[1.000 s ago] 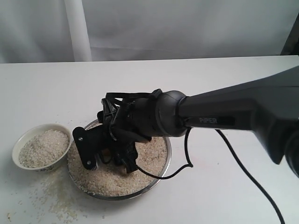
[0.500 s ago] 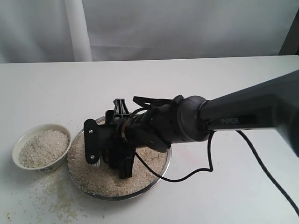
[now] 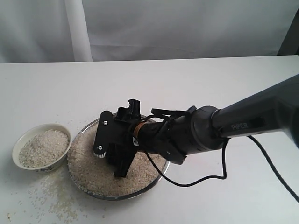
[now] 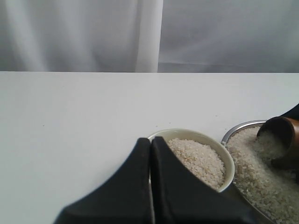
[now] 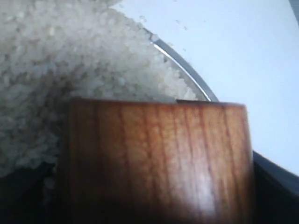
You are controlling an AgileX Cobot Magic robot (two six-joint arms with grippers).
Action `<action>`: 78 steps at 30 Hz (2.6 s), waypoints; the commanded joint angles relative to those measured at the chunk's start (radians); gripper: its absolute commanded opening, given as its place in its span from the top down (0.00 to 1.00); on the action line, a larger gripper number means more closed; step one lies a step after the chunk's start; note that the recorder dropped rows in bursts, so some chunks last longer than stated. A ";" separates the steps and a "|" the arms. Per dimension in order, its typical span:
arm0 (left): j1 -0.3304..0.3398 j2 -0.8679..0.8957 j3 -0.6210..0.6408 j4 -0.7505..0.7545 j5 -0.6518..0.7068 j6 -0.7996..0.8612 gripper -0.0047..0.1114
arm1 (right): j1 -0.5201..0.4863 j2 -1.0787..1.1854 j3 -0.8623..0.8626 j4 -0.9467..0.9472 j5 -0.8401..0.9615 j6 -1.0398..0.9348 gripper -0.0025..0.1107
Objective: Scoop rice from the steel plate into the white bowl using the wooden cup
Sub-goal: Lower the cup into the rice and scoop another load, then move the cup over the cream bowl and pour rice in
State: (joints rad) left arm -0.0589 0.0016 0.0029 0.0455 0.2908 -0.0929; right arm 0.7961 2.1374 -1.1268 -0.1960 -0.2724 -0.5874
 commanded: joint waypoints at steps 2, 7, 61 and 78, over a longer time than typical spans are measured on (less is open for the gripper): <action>-0.004 -0.002 -0.003 -0.008 -0.006 -0.003 0.96 | -0.007 -0.006 0.012 0.009 -0.128 0.105 0.98; -0.004 -0.002 -0.003 -0.008 -0.006 -0.003 0.96 | -0.007 -0.006 0.012 0.009 -0.189 0.179 0.98; -0.004 -0.002 -0.003 -0.008 -0.006 -0.003 0.96 | 0.170 0.114 -0.603 -0.184 0.455 -0.202 0.98; -0.004 -0.002 -0.003 -0.008 -0.006 -0.003 0.96 | 0.174 0.158 -0.655 -0.280 0.495 -0.382 0.98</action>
State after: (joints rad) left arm -0.0589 0.0016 0.0029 0.0455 0.2908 -0.0929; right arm 0.9667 2.3040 -1.7733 -0.4547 0.2445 -0.9553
